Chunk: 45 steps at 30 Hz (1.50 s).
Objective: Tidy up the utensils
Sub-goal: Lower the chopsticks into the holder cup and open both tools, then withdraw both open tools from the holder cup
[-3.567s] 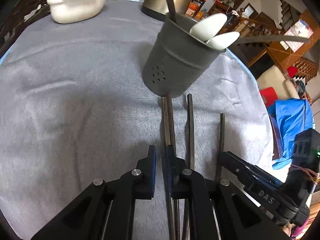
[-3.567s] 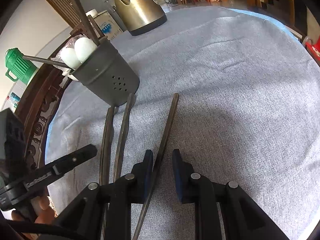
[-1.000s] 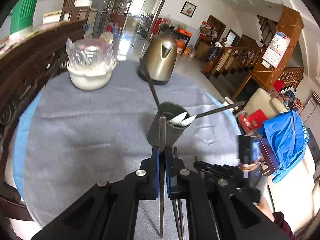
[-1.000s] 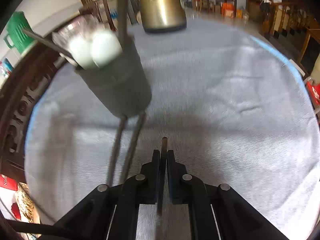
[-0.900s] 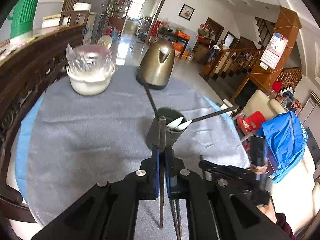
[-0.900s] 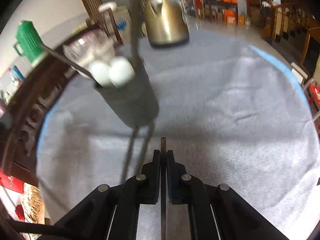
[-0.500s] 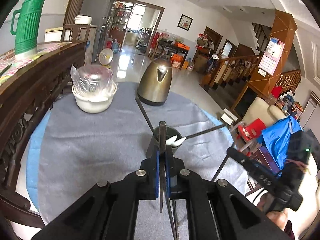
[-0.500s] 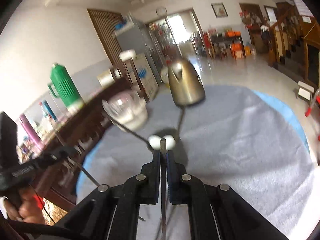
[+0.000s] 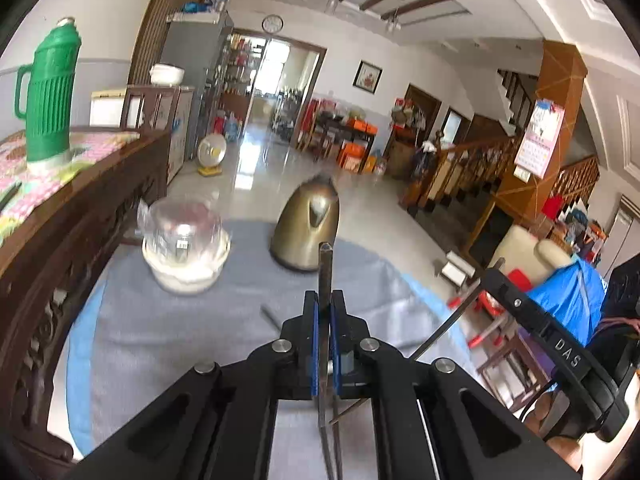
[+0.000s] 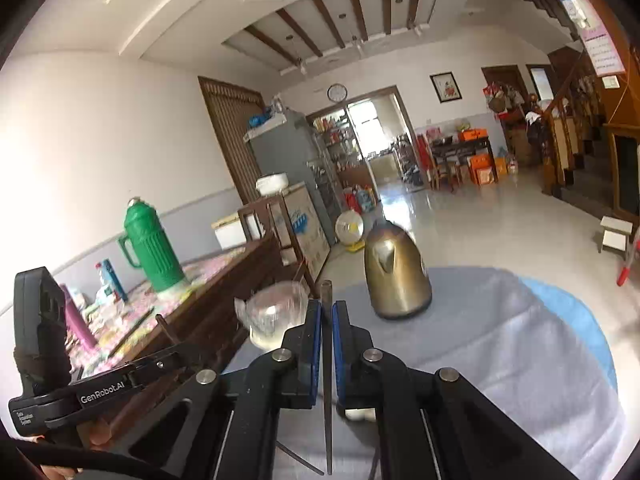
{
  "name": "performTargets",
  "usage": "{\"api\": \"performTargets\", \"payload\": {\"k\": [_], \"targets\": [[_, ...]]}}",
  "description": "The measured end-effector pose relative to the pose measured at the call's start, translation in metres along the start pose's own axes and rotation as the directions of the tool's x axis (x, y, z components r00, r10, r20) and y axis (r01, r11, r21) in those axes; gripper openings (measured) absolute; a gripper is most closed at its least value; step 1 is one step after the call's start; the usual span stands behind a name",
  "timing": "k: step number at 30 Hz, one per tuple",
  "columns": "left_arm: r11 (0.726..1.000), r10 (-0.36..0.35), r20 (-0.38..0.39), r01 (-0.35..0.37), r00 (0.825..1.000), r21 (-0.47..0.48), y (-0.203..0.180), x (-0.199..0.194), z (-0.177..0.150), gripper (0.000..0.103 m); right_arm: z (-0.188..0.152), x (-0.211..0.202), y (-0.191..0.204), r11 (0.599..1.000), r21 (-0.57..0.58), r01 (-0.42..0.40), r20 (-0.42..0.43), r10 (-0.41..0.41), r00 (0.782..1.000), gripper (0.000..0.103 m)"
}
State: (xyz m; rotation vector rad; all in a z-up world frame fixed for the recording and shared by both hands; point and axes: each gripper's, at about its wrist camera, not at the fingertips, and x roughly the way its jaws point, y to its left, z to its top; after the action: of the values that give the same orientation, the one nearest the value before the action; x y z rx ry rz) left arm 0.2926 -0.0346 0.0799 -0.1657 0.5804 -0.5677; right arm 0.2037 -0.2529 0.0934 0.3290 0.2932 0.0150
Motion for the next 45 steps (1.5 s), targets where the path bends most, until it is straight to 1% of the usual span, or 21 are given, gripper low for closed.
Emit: {"api": "performTargets", "payload": {"k": [5,10,11,13,16,19,21,23,25,27,28,29,30,32,33,34,36,38,40,42,45], "targets": [[1.0,0.006,0.094,-0.006,0.996,0.0,-0.007,0.01,0.039,0.005,0.037,0.019,0.008,0.999,-0.009,0.04,0.054,-0.04,0.998,0.006],[0.999,0.033,0.141,-0.03,0.989,-0.021,-0.007,0.039,0.052,0.005,0.055,0.04,0.006,0.993,-0.021,0.118,0.109,-0.115,0.987,0.006],[0.998,0.054,0.147,-0.051,0.988,-0.024,-0.006,0.047,0.05,0.005,0.055,0.047,0.004,0.992,-0.016,0.126,0.107,-0.123,0.987,0.006],[0.997,0.071,0.127,-0.067,0.989,-0.034,-0.003,0.068,0.042,0.005,0.051,0.061,-0.001,0.99,-0.009,0.139,0.099,-0.137,0.986,0.006],[0.995,0.09,0.07,-0.088,0.993,-0.042,0.002,0.095,0.022,0.005,0.036,0.084,-0.007,0.988,-0.009,0.154,0.047,-0.153,0.987,0.006],[0.994,0.101,0.029,-0.1,0.994,-0.05,0.008,0.111,0.003,0.005,0.02,0.098,-0.009,0.986,-0.031,0.164,0.012,-0.164,0.986,0.006],[0.996,0.088,-0.001,-0.088,0.996,-0.032,0.008,0.117,-0.007,0.006,0.009,0.106,-0.009,0.987,-0.049,0.151,-0.024,-0.152,0.988,0.006],[0.995,0.103,-0.03,-0.103,0.994,0.009,0.006,0.117,-0.015,0.006,-0.002,0.108,-0.011,0.989,-0.061,0.133,-0.065,-0.137,0.988,0.008],[0.995,0.098,-0.042,-0.096,0.994,0.035,0.004,0.111,-0.02,0.006,-0.008,0.106,-0.012,0.993,-0.053,0.105,-0.1,-0.11,0.989,0.009],[0.994,0.103,-0.052,-0.1,0.993,0.051,0.003,0.098,-0.025,0.012,-0.013,0.101,-0.014,0.994,-0.047,0.095,-0.136,-0.1,0.986,0.011],[0.994,0.101,-0.053,-0.098,0.993,0.055,0.003,0.092,-0.027,0.015,-0.015,0.096,-0.016,0.995,-0.036,0.091,-0.148,-0.096,0.984,0.014],[0.993,0.101,-0.052,-0.098,0.994,0.064,0.004,0.083,-0.031,0.026,-0.017,0.09,-0.02,0.997,-0.016,0.079,-0.159,-0.08,0.984,0.018],[0.992,0.11,-0.046,-0.106,0.993,0.075,0.003,0.076,-0.035,0.033,-0.018,0.084,-0.022,0.998,0.002,0.067,-0.166,-0.066,0.984,0.027],[0.985,0.135,-0.028,-0.131,0.99,0.113,0.0,0.058,-0.044,0.035,-0.021,0.069,-0.029,0.998,0.049,0.048,-0.17,-0.039,0.985,0.043],[0.982,0.143,-0.026,-0.138,0.989,0.127,-0.001,0.051,-0.046,0.036,-0.023,0.06,-0.032,0.997,0.07,0.042,-0.164,-0.03,0.986,0.063],[0.978,0.155,-0.025,-0.15,0.988,0.143,-0.004,0.044,-0.049,0.038,-0.025,0.052,-0.034,0.996,0.086,0.035,-0.15,-0.022,0.989,0.068],[0.965,0.202,-0.021,-0.195,0.979,0.176,-0.008,0.028,-0.062,0.054,-0.03,0.027,-0.037,0.995,0.099,0.027,-0.102,-0.016,0.995,0.068],[0.953,0.238,-0.018,-0.23,0.971,0.195,-0.012,0.017,-0.074,0.06,-0.036,0.007,-0.036,0.995,0.097,0.028,-0.081,-0.02,0.997,0.068],[0.934,0.295,-0.023,-0.283,0.955,0.219,-0.019,0.006,-0.092,0.063,-0.044,-0.012,-0.039,0.992,0.121,0.021,-0.071,-0.012,0.997,0.068],[0.923,0.331,-0.031,-0.316,0.943,0.221,-0.023,-0.003,-0.107,0.071,-0.052,-0.027,-0.04,0.99,0.143,0.02,-0.068,-0.01,0.998,0.068],[0.907,0.373,-0.042,-0.355,0.927,0.226,-0.031,-0.012,-0.126,0.072,-0.066,-0.046,-0.039,0.988,0.149,0.029,-0.073,-0.018,0.997,0.068]]}}
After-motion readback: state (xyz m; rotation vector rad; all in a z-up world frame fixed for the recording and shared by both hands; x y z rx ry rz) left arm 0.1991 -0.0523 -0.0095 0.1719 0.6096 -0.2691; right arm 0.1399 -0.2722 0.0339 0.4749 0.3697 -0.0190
